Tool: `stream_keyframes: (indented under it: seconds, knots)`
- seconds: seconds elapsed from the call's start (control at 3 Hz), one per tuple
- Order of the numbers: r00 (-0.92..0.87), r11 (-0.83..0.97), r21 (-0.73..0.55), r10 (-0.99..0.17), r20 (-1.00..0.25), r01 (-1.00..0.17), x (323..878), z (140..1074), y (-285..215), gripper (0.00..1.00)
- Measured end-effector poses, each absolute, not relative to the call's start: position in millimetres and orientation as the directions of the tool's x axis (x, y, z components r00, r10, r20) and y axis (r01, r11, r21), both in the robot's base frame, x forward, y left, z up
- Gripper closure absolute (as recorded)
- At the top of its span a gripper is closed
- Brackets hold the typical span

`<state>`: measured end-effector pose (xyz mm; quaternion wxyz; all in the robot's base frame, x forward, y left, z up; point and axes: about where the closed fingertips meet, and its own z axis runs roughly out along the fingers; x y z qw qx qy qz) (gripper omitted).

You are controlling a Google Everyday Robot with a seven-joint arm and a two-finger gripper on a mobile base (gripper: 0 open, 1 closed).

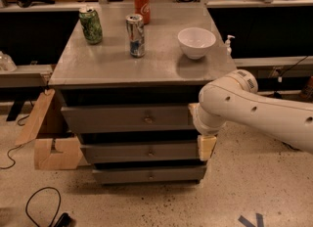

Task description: Open top drawer

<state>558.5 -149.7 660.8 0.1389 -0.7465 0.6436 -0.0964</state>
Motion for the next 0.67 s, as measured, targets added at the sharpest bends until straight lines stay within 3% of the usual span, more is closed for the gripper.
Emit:
stream_keyframes:
  seconds: [0.33, 0.67]
  knots:
    - [0.162, -0.150, -0.359, -0.987, -0.004, -0.921, 610.2, 665.5, -153.4, 0.00]
    - [0.164, -0.150, -0.351, -0.986, -0.011, -0.924, 616.0, 662.0, -146.3, 0.00]
